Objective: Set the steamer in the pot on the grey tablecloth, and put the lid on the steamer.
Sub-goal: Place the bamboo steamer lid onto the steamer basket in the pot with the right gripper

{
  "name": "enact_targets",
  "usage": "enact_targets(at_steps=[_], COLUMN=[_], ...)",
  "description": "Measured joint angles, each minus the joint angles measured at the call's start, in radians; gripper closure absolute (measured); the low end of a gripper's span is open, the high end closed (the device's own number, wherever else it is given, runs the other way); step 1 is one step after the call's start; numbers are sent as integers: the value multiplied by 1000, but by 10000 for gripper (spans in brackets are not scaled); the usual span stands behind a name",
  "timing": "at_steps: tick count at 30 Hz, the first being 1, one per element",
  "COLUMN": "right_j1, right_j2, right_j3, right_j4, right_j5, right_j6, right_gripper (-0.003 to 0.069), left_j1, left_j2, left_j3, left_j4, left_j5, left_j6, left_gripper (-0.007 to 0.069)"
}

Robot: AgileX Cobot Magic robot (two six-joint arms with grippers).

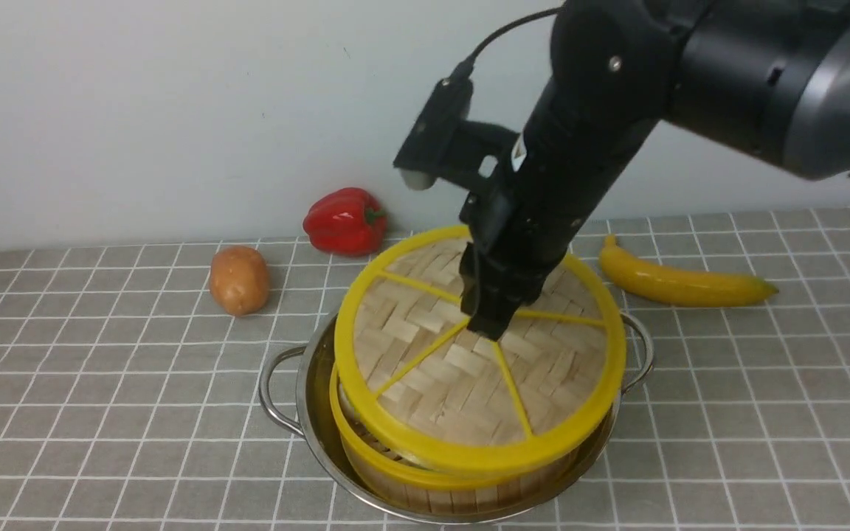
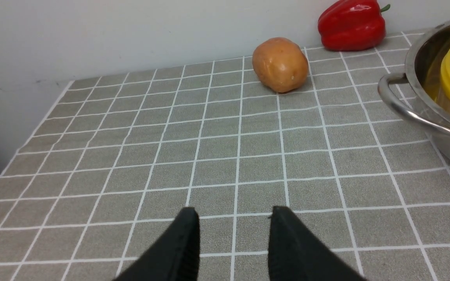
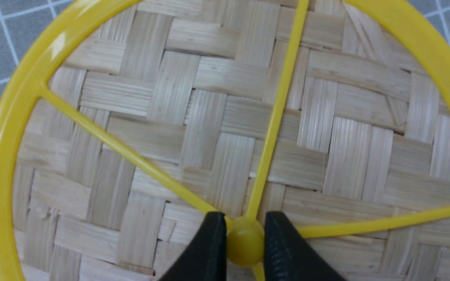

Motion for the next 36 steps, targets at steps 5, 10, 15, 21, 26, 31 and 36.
enact_targets(at_steps=[5, 10, 15, 21, 26, 31, 36], right_j1=[19, 19, 19, 19, 19, 19, 19], right_j2=[13, 26, 52, 71, 83, 84, 84], right_j3=[-1, -3, -3, -3, -3, -14, -122], right_j4=[-2, -30, -41, -44, -43, -39, -6], right_j5=[0, 0, 0, -1, -12, -5, 1], right_j6=[-33, -77, -124, -168, -209, -231, -212], right_gripper=[522, 522, 522, 522, 522, 522, 522], left_j1=[0, 0, 0, 0, 0, 0, 0], left_j2=[0, 0, 0, 0, 0, 0, 0], left_j3=[0, 0, 0, 0, 0, 0, 0], left_j4=[0, 0, 0, 0, 0, 0, 0], left_j5=[0, 0, 0, 0, 0, 0, 0], left_j6=[0, 0, 0, 0, 0, 0, 0], left_gripper=[382, 382, 382, 382, 382, 382, 382])
